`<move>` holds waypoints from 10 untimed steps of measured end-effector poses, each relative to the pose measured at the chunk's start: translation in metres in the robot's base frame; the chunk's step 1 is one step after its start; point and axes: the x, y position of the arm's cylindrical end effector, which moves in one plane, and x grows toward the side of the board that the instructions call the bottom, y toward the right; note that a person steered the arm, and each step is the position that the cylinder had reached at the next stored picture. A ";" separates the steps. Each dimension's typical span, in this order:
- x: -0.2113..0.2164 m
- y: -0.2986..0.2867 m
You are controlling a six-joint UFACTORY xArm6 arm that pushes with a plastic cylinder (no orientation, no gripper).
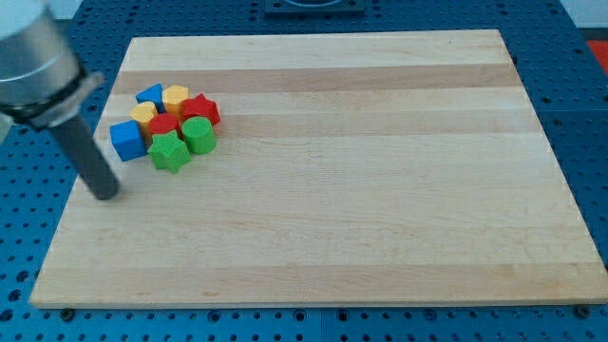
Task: Push the blue cube to the right
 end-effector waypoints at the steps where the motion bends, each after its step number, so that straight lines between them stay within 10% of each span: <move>1: -0.010 -0.032; 10: -0.063 0.073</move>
